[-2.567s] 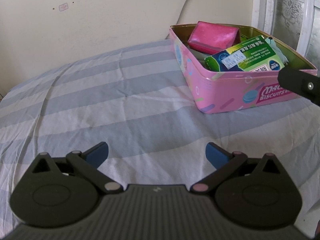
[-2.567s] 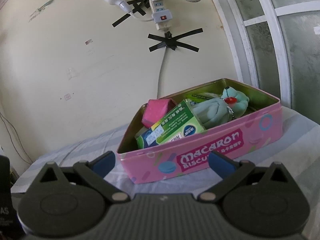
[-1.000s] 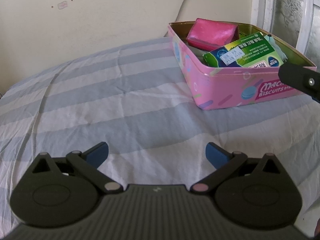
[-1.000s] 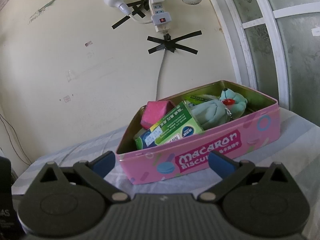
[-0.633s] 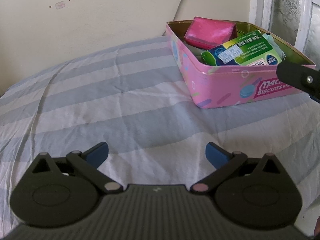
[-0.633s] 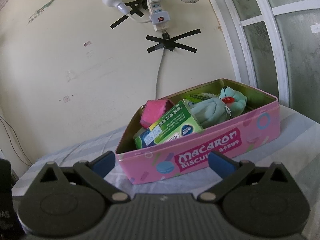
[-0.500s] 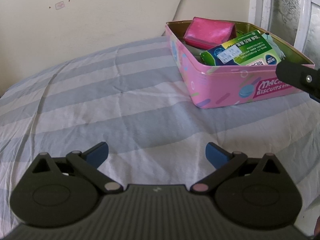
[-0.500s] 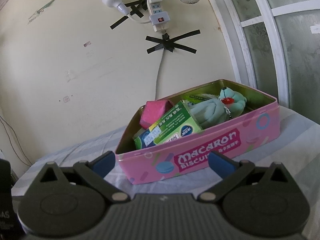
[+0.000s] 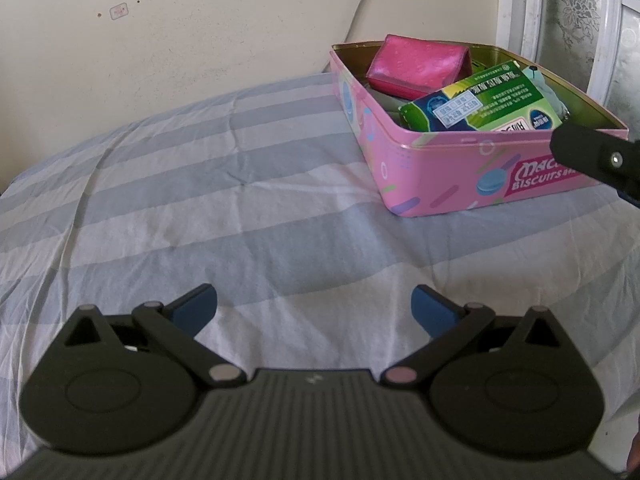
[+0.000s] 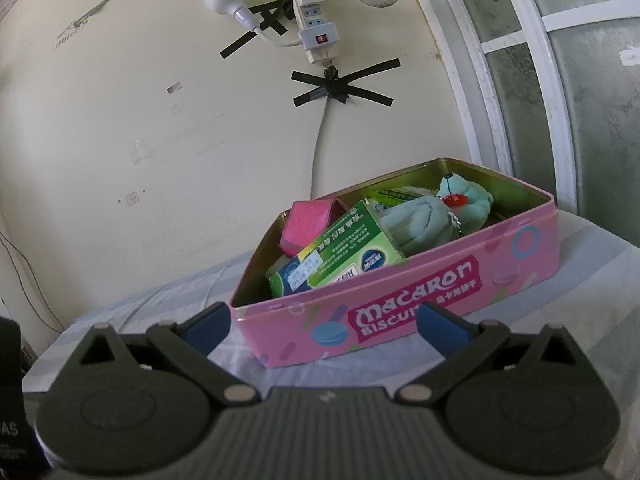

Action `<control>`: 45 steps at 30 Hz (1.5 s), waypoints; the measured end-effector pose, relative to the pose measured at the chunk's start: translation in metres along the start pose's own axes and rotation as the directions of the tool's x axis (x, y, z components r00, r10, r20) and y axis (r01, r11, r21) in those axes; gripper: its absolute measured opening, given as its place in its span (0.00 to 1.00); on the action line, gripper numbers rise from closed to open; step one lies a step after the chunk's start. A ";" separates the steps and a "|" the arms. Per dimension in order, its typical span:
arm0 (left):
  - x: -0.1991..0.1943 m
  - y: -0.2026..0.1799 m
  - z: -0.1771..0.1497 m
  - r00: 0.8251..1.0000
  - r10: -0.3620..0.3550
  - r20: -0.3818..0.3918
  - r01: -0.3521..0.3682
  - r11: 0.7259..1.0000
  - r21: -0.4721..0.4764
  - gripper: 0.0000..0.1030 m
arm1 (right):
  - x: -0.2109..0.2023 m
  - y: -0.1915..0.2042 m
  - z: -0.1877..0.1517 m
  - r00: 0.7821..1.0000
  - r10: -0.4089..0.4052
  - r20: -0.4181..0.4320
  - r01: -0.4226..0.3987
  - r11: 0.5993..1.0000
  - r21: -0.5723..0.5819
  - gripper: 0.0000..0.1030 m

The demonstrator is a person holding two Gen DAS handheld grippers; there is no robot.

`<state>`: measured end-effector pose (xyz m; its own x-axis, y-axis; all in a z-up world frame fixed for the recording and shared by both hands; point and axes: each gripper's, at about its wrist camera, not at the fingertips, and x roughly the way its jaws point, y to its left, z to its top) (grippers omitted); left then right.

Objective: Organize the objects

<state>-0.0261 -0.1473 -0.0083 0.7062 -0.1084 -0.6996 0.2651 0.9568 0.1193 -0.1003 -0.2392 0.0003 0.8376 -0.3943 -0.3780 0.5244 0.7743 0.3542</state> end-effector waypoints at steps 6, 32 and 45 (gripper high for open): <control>0.000 0.000 0.000 1.000 -0.001 0.000 0.001 1.000 0.001 1.00 | 0.001 0.001 0.000 1.000 0.002 -0.004 -0.002 1.000 -0.003 1.00; 0.006 -0.002 0.001 1.000 -0.013 -0.014 0.013 1.000 -0.002 1.00 | 0.004 0.000 -0.003 1.000 -0.004 -0.014 0.004 1.000 0.001 1.00; 0.007 -0.004 0.002 1.000 -0.013 -0.013 0.013 1.000 -0.002 1.00 | 0.006 -0.001 -0.003 1.000 -0.006 -0.016 0.006 1.000 0.003 1.00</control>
<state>-0.0210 -0.1526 -0.0122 0.6939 -0.1168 -0.7105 0.2728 0.9558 0.1093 -0.0965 -0.2412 -0.0052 0.8317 -0.3913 -0.3940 0.5303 0.7701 0.3546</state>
